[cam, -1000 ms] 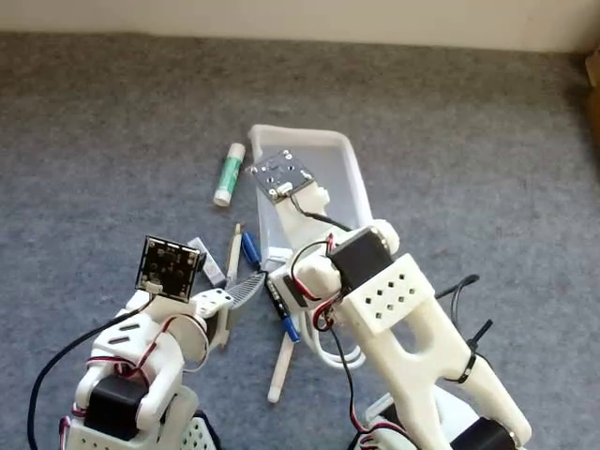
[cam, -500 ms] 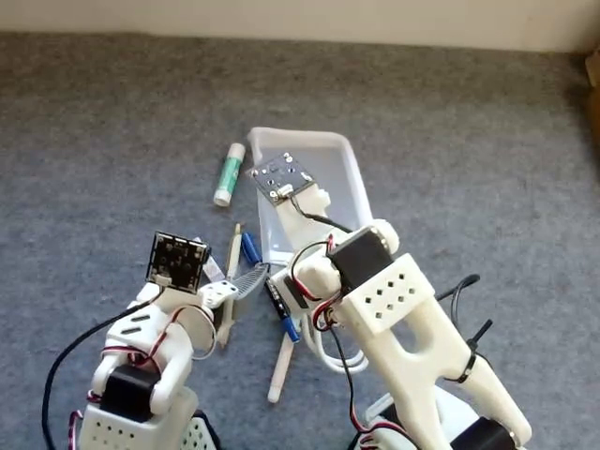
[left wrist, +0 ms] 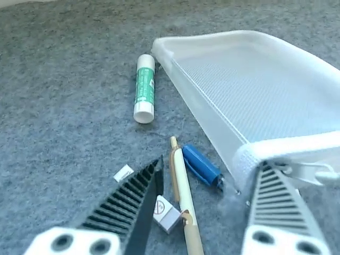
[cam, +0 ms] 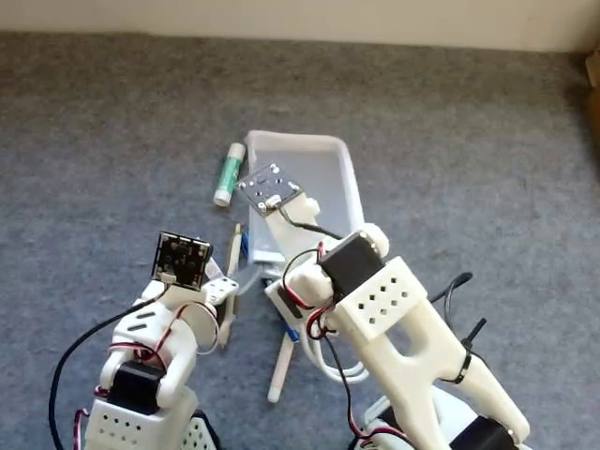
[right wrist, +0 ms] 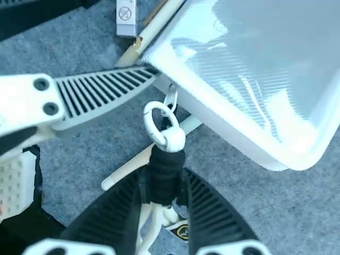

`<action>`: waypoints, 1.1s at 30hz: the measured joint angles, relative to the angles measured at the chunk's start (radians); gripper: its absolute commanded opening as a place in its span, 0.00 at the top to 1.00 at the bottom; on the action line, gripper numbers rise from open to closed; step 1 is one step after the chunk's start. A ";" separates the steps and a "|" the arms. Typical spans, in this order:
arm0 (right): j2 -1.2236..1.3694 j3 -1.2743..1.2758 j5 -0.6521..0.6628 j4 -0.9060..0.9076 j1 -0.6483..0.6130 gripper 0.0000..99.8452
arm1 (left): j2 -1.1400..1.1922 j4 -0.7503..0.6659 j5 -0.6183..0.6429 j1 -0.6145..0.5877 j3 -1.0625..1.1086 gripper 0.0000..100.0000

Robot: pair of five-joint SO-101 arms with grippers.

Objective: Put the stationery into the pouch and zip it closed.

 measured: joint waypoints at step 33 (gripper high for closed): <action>-0.322 0.068 0.167 0.140 0.318 0.99 | -0.002 -0.048 -0.084 -0.003 0.020 0.99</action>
